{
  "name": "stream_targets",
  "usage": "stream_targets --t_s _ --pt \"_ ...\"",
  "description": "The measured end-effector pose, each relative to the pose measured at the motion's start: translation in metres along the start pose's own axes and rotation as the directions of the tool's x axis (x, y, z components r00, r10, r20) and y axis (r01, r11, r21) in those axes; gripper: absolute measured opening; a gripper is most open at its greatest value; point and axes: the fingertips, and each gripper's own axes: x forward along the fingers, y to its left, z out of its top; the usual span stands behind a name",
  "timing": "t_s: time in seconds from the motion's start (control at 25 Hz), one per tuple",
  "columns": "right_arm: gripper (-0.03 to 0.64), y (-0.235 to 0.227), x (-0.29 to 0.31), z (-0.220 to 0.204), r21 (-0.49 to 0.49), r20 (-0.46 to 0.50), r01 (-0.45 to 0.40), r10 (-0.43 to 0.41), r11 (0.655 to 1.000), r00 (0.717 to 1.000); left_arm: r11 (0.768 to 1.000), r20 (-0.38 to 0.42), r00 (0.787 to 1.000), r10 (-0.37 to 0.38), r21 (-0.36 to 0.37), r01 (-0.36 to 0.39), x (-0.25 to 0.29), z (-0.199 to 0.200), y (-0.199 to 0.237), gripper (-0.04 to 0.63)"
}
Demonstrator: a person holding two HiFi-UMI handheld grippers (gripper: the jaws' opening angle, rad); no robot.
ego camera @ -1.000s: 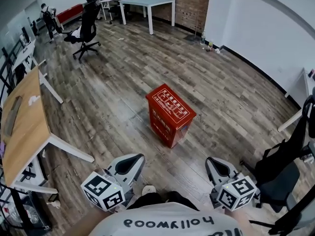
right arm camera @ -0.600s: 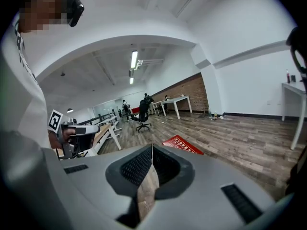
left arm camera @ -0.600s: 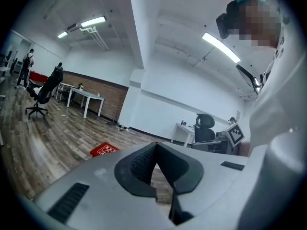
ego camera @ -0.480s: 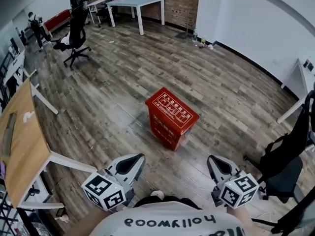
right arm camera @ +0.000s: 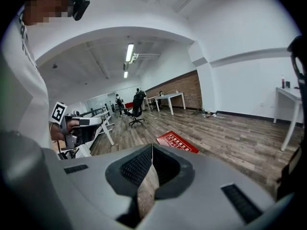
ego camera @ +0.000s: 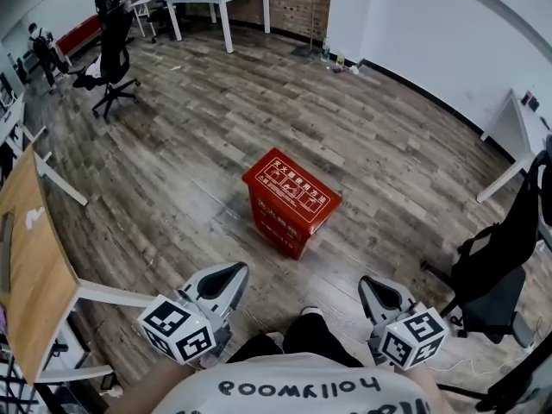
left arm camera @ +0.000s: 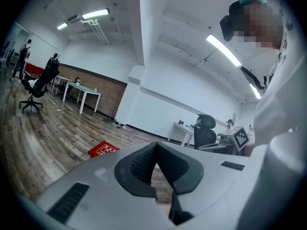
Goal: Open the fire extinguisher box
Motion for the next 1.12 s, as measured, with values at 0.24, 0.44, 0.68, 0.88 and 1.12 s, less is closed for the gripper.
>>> stream_targets --t_s 0.24,0.44,0.68,0.88,1.12 --pt "0.009 -0.034 0.019 0.015 0.003 -0.006 -0.012 0.012 1.000 1.000 0.999 0.013 0.999 0.035 0.001 -0.035 0.033 0.014 0.011 0.006" --pt "0.009 -0.068 0.043 0.045 -0.021 0.014 -0.050 0.050 0.999 0.999 0.997 0.041 0.997 0.072 -0.004 -0.072 0.064 0.025 0.016 0.006" --pt "0.009 -0.103 0.062 0.061 -0.021 -0.004 -0.065 0.064 0.998 0.998 0.996 0.024 0.995 0.092 0.002 -0.093 0.098 0.030 0.021 0.006" --pt "0.009 -0.127 0.076 0.063 -0.029 -0.019 -0.077 0.076 0.997 0.997 0.994 0.032 0.993 0.110 -0.027 -0.109 0.128 0.032 0.031 0.006" --pt "0.009 -0.163 0.087 0.069 -0.032 -0.026 -0.063 0.062 0.998 0.998 0.991 0.037 0.991 0.129 -0.027 -0.128 0.157 0.034 0.042 0.006"
